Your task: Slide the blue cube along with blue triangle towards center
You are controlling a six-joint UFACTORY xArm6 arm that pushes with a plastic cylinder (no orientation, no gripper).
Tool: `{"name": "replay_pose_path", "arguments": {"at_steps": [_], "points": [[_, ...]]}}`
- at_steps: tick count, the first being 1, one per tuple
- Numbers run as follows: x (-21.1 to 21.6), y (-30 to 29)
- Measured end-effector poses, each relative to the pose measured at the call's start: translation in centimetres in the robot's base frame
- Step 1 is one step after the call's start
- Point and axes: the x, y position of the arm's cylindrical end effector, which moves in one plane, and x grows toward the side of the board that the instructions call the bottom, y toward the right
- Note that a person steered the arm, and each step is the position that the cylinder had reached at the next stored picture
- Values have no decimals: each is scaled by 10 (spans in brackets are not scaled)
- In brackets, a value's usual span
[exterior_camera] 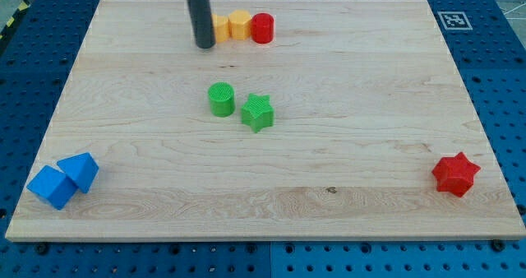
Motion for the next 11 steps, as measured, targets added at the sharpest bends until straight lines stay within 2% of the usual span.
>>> {"name": "replay_pose_path", "arguments": {"at_steps": [3,4,6,8,10,11], "points": [[-1,27],[21,-12],[73,-127],[168,-215],[172,-216],[194,-215]]}}
